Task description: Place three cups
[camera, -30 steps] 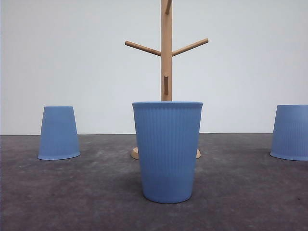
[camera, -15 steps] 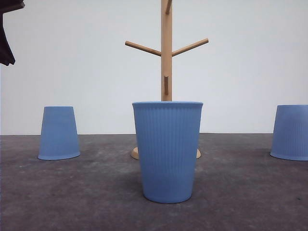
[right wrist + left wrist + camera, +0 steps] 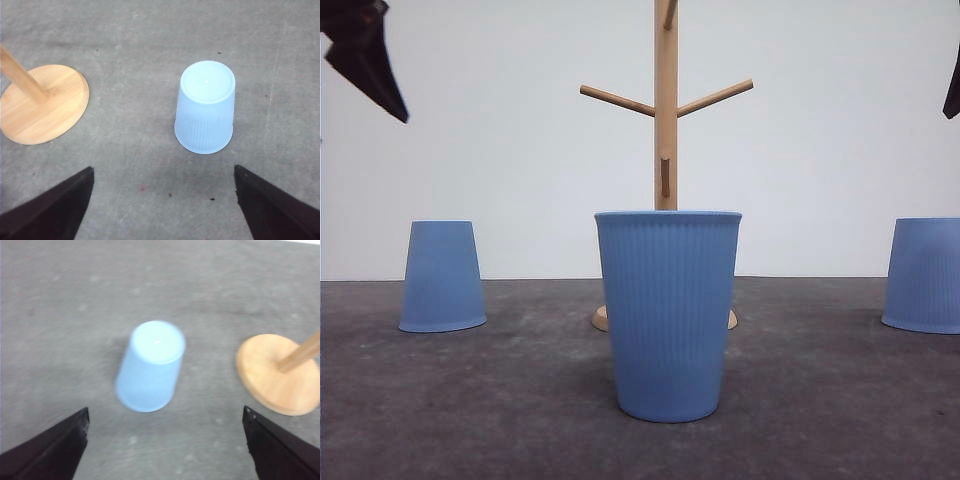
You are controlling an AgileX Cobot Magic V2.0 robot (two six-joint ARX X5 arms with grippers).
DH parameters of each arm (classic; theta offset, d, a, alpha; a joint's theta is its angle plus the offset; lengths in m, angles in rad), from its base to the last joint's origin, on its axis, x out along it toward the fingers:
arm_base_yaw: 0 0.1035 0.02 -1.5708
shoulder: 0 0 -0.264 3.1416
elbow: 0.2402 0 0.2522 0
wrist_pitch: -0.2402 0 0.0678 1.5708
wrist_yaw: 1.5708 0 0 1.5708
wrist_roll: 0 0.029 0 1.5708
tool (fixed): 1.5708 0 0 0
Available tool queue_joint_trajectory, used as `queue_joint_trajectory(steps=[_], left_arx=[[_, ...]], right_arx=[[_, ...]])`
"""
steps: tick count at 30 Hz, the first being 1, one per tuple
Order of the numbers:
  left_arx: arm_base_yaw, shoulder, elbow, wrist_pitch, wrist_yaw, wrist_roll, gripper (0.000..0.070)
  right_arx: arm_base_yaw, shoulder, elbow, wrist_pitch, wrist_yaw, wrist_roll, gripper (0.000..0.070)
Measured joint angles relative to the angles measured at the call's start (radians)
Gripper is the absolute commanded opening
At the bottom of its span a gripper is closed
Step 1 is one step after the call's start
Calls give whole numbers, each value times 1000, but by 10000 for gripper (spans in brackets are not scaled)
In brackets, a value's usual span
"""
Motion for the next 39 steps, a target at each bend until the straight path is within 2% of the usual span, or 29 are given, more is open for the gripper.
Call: queue_joint_trajectory(steps=[5,11,16,22,39], left_arx=[[-16,125,74,4,3,1,598],[-15,304,241,-13,3,19,600],[-15,475,411,-121,3,41,650],[-15,636,555,-245,3,63,650],[-16,753,577,-250,-8,79,641]], right_arx=[[0,0,0,-8,0,0,572],[0,0,0,-23,0,0,572],[0,0,0,-23,0,0,572],[0,0,0,-23,0,0,572],[0,0,0,-23,0,0,572]])
